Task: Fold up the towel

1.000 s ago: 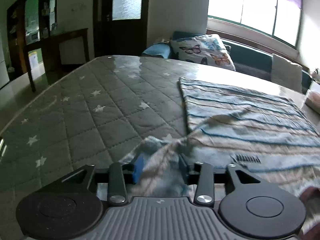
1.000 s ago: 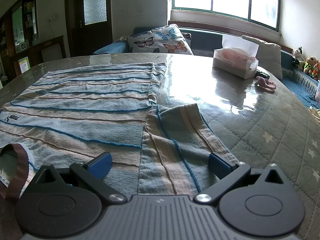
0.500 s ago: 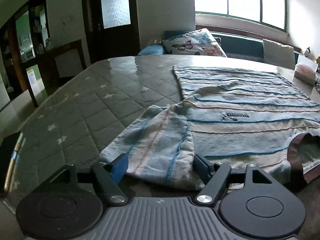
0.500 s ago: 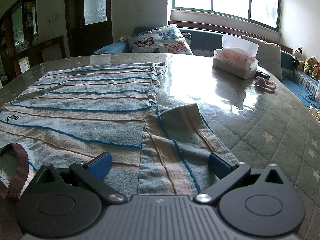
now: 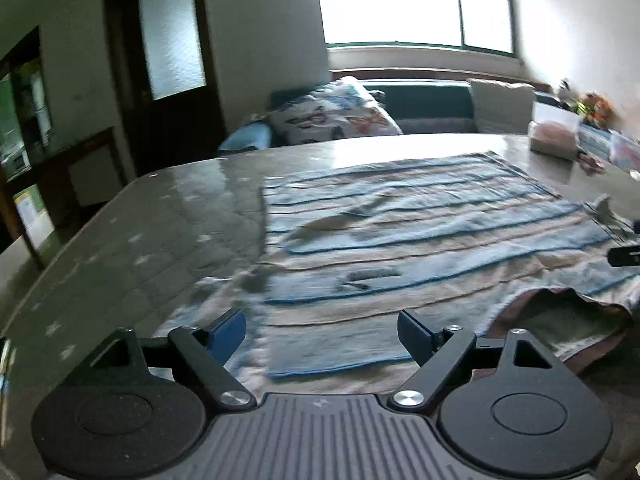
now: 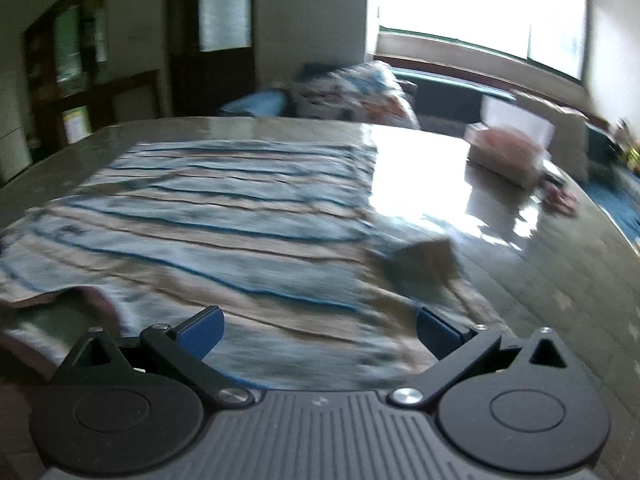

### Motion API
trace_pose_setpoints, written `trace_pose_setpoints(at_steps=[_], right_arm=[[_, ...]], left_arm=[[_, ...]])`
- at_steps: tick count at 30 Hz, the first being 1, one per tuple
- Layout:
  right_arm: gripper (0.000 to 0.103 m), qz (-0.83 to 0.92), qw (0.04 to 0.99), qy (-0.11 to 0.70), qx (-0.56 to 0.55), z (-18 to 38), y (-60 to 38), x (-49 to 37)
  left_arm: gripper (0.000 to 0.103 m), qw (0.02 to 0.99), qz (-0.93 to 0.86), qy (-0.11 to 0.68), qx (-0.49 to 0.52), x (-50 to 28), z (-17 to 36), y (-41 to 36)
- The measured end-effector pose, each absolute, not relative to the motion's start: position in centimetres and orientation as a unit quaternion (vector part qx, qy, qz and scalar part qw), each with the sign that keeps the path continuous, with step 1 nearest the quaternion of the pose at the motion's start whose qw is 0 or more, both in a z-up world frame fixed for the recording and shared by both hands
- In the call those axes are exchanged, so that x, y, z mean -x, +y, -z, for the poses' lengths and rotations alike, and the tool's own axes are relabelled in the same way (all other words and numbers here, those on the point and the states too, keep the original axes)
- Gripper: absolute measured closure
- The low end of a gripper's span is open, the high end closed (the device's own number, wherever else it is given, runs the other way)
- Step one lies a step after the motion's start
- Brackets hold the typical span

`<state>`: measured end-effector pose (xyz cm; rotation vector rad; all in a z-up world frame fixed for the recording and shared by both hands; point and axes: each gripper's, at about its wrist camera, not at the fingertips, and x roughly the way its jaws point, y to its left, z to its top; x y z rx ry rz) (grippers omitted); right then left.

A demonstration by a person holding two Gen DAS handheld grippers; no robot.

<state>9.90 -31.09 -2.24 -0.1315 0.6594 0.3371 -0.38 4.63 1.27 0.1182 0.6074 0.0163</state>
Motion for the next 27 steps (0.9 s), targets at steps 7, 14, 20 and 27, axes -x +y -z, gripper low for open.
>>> trace_pose_setpoints(at_steps=[7, 14, 20, 27], right_arm=[[0.0, -0.22, 0.915, 0.321, 0.11, 2.4, -28.4, -7.7], [0.0, -0.238, 0.906, 0.317, 0.149, 3.2, -27.8, -5.5], [0.0, -0.238, 0.911, 0.299, 0.157, 2.3, -27.0, -5.9], [0.0, -0.231, 0.912, 0.302, 0.153, 3.1, -27.0, -5.6]], left_arm=[[0.016, 0.947, 0.04, 0.303, -0.101, 1.2, 0.3, 2.0], [0.016, 0.944, 0.053, 0.301, -0.123, 2.6, 1.0, 1.5], [0.014, 0.947, 0.049, 0.293, -0.121, 2.3, 0.5, 1.5], [0.012, 0.946, 0.049, 0.292, -0.132, 2.7, 1.1, 1.3]])
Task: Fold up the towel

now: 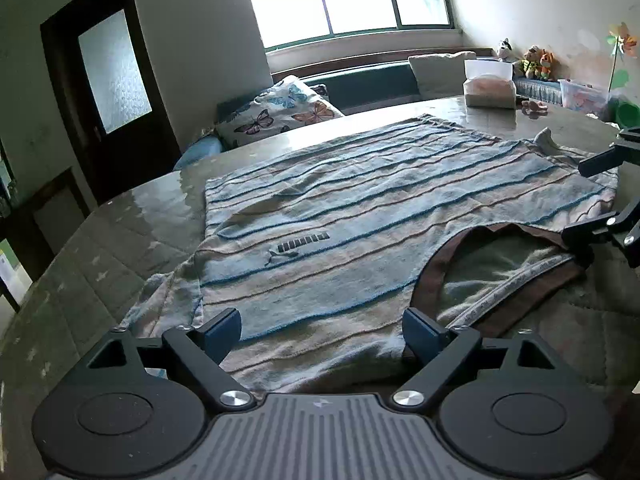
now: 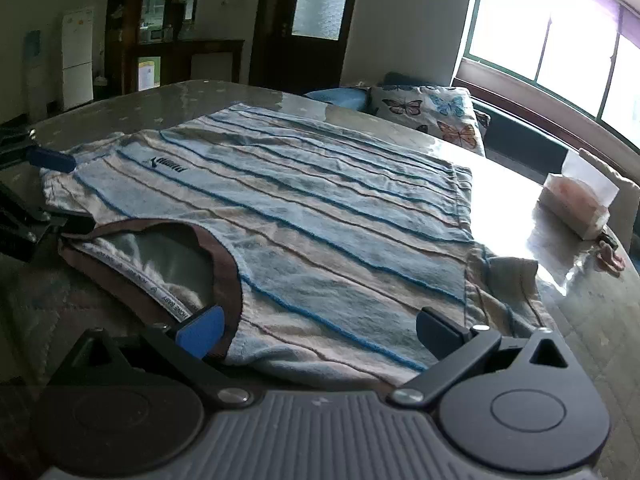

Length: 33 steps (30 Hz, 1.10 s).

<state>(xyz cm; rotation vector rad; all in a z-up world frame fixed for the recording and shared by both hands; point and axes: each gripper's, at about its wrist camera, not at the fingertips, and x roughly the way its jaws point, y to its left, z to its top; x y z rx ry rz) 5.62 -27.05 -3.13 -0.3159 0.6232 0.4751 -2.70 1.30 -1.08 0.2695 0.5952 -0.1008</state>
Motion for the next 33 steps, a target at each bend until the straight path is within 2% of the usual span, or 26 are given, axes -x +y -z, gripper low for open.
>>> trace_pose_setpoints(at_steps=[2, 10, 19, 25, 30, 32, 33], right_arm=[[0.0, -0.228, 0.912, 0.304, 0.151, 3.2, -27.3, -5.6], [0.0, -0.221, 0.919, 0.307, 0.111, 2.7, -28.9, -5.3], [0.001, -0.09, 0.946, 0.31, 0.031, 2.0, -36.8, -7.1], [0.019, -0.024, 0.945, 0.326, -0.022, 2.6, -41.6, -9.1], [0.048, -0.02, 0.939, 0.342, -0.038, 3.5, -42.8, -9.9], [0.052, -0.016, 0.939, 0.34, -0.04, 3.7, -42.8, -9.9], [0.057, -0.014, 0.94, 0.339, -0.042, 3.7, -42.9, -9.7]], left_arm=[[0.009, 0.946, 0.047, 0.292, -0.136, 2.6, 1.2, 1.3], [0.009, 0.947, 0.048, 0.287, -0.135, 2.4, 0.5, 0.8], [0.009, 0.948, 0.062, 0.291, -0.117, 0.0, -0.4, -1.8], [0.009, 0.945, 0.078, 0.291, -0.125, -0.9, -0.6, -4.0], [0.008, 0.942, 0.091, 0.295, -0.13, -1.5, -0.5, -5.7], [0.008, 0.941, 0.096, 0.297, -0.132, -1.6, -0.4, -6.3], [0.007, 0.94, 0.099, 0.298, -0.134, -1.7, -0.3, -6.6]])
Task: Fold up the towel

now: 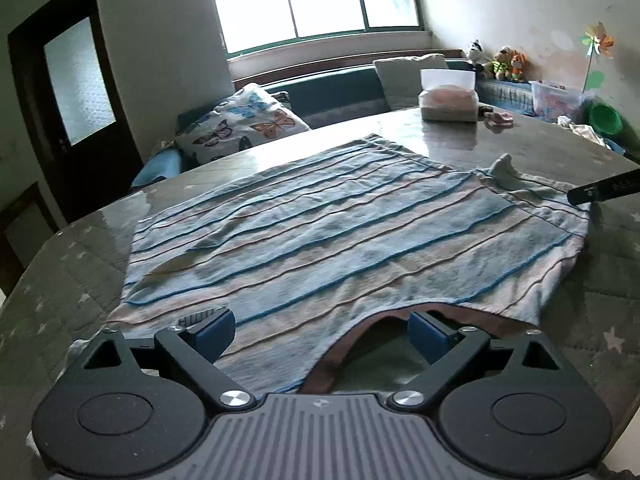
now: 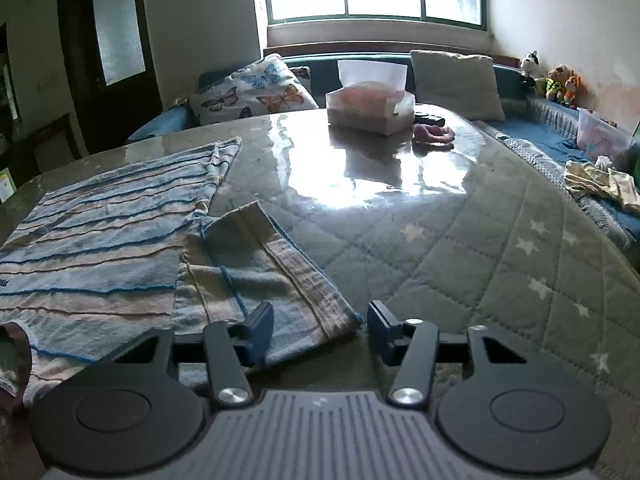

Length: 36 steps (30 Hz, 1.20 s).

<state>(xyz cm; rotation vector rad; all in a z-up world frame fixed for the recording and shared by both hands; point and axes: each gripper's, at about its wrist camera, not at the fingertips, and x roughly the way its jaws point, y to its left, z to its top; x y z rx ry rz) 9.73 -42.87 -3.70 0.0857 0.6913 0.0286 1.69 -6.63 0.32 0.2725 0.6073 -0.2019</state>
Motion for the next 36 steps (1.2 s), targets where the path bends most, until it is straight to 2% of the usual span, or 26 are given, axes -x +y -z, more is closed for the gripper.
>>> trace_pose_setpoints(at_steps=[1, 2, 5, 8, 21, 28, 36], right_arm=[[0.062, -0.012, 0.94, 0.338, -0.044, 3.7, -42.9, -9.7], [0.072, -0.008, 0.94, 0.337, -0.047, 3.7, -43.0, -9.6], [0.089, -0.006, 0.94, 0.335, -0.059, 3.4, -43.4, -9.5], [0.093, -0.013, 0.943, 0.325, -0.069, 2.7, -43.5, -9.1], [0.095, -0.16, 0.95, 0.264, -0.052, -3.6, -36.2, -7.7], [0.095, -0.224, 0.928, 0.294, -0.044, -1.6, -31.2, -8.8], [0.084, -0.216, 0.92, 0.326, -0.018, 0.5, -31.0, -9.0]], left_arm=[[0.007, 0.939, 0.101, 0.299, -0.135, -1.8, -0.2, -6.9], [0.007, 0.938, 0.103, 0.3, -0.137, -1.8, -0.2, -7.1], [0.007, 0.937, 0.11, 0.3, -0.142, -1.9, 0.0, -7.8], [0.007, 0.936, 0.116, 0.3, -0.142, -1.9, 0.0, -8.2], [0.007, 0.938, 0.1, 0.304, -0.13, -1.3, 0.3, -6.4], [0.007, 0.94, 0.091, 0.305, -0.12, -1.1, 0.3, -5.4], [0.007, 0.942, 0.083, 0.306, -0.113, -1.1, 0.3, -4.8]])
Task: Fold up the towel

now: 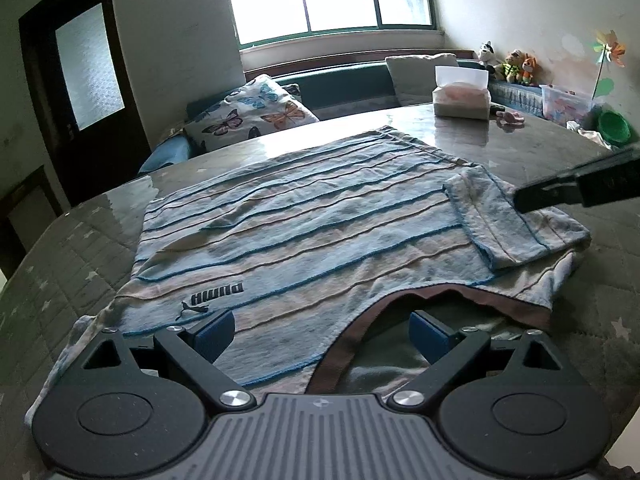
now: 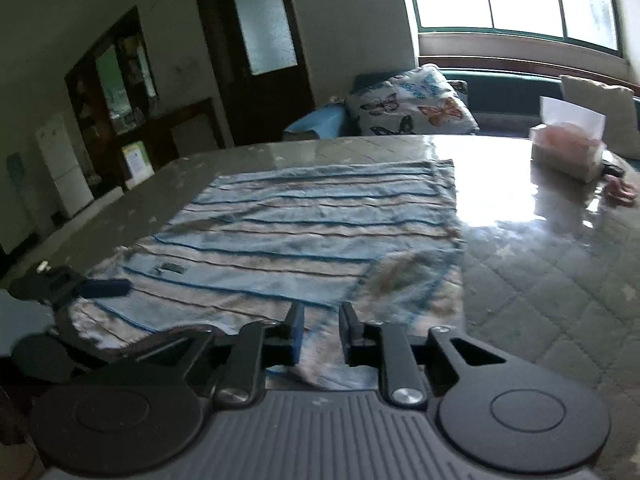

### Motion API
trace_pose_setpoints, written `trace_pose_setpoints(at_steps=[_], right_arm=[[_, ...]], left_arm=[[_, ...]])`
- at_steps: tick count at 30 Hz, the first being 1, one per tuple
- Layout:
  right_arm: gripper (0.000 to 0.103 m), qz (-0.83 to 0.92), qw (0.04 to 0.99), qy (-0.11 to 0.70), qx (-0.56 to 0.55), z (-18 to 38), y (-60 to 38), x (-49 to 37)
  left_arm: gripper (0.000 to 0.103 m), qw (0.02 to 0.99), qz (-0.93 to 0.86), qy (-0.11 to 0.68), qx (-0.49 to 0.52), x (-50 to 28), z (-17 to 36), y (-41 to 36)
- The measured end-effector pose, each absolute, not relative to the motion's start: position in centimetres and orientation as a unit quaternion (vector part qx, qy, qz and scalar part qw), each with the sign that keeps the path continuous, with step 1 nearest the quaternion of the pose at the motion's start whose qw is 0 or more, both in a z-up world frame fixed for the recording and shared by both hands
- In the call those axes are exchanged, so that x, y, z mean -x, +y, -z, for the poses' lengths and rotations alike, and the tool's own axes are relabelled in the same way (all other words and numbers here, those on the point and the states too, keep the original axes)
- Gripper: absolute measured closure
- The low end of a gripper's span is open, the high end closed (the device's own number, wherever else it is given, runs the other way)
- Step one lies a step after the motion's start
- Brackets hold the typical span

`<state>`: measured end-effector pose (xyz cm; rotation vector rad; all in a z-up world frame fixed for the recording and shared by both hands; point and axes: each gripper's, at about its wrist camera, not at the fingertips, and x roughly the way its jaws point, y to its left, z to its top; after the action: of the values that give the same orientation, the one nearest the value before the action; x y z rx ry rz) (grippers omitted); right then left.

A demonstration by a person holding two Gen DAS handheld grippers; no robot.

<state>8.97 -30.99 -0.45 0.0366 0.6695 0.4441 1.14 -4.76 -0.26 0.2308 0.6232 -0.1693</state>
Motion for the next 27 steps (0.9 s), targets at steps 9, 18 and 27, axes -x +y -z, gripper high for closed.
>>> trace_pose_setpoints(at_steps=[9, 18, 27], right_arm=[[0.084, -0.174, 0.914, 0.365, -0.005, 2.5, -34.2, -9.8], [0.076, -0.181, 0.923, 0.34, 0.027, 1.2, -32.2, -14.1], [0.074, -0.159, 0.92, 0.353, 0.055, 3.2, -30.8, -18.4]], left_arm=[[0.007, 0.944, 0.075, 0.304, -0.102, -1.3, 0.0, -4.5], [0.007, 0.951, 0.022, 0.3, -0.075, -0.9, -1.3, -0.9], [0.009, 0.946, -0.076, 0.315, -0.026, 0.5, -1.4, 6.2]])
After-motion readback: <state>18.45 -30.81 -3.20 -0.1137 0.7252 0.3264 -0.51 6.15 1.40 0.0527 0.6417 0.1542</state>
